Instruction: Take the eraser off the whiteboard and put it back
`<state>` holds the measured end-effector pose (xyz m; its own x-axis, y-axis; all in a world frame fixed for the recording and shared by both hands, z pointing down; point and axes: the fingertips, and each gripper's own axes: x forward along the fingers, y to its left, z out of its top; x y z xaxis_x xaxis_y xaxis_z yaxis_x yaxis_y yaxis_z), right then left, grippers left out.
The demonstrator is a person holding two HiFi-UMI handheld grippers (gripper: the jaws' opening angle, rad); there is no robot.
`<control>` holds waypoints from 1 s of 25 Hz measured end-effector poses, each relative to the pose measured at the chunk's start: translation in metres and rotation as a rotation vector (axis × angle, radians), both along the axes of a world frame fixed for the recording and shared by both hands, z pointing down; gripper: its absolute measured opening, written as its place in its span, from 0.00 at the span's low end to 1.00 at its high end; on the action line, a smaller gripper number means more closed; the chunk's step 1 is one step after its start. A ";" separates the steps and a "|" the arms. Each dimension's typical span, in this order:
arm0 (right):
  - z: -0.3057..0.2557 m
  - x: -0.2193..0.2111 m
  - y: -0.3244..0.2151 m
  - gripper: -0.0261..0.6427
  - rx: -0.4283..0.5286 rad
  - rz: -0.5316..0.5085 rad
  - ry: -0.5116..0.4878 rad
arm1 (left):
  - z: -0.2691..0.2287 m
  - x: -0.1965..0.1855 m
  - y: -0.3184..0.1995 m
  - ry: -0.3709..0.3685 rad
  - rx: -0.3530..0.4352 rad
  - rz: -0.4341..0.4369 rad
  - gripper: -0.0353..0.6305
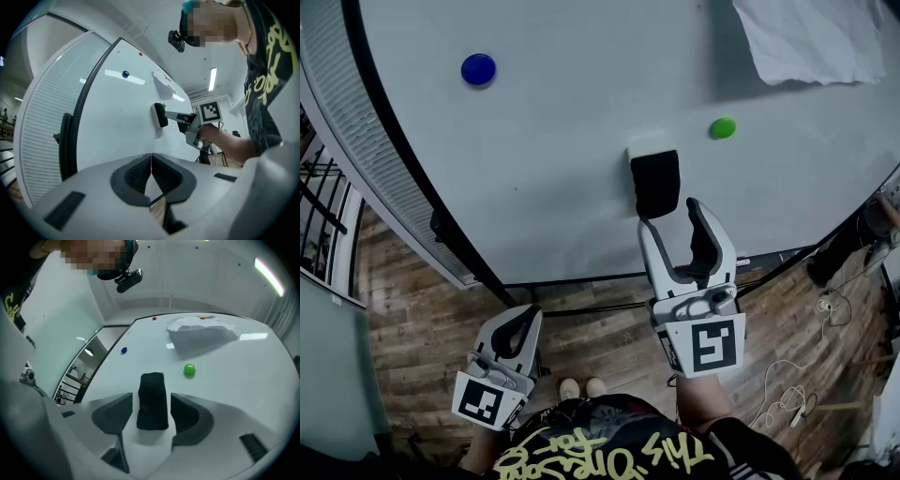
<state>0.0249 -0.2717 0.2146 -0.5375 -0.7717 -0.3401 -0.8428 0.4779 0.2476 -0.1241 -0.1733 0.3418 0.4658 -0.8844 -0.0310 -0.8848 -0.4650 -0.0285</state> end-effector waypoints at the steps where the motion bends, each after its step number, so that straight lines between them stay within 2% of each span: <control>1: -0.003 -0.001 -0.002 0.40 0.006 0.006 0.000 | 0.000 -0.001 0.000 0.000 0.000 -0.003 0.06; 13: -0.024 -0.018 -0.021 0.41 0.058 0.051 0.060 | 0.001 -0.014 0.006 0.004 -0.003 -0.046 0.06; 19: -0.032 -0.025 -0.028 0.42 0.078 0.086 0.005 | 0.003 -0.022 0.007 0.004 -0.005 -0.062 0.06; 25: -0.034 -0.025 -0.032 0.42 0.097 0.136 0.019 | 0.000 -0.024 0.008 0.000 0.001 -0.076 0.06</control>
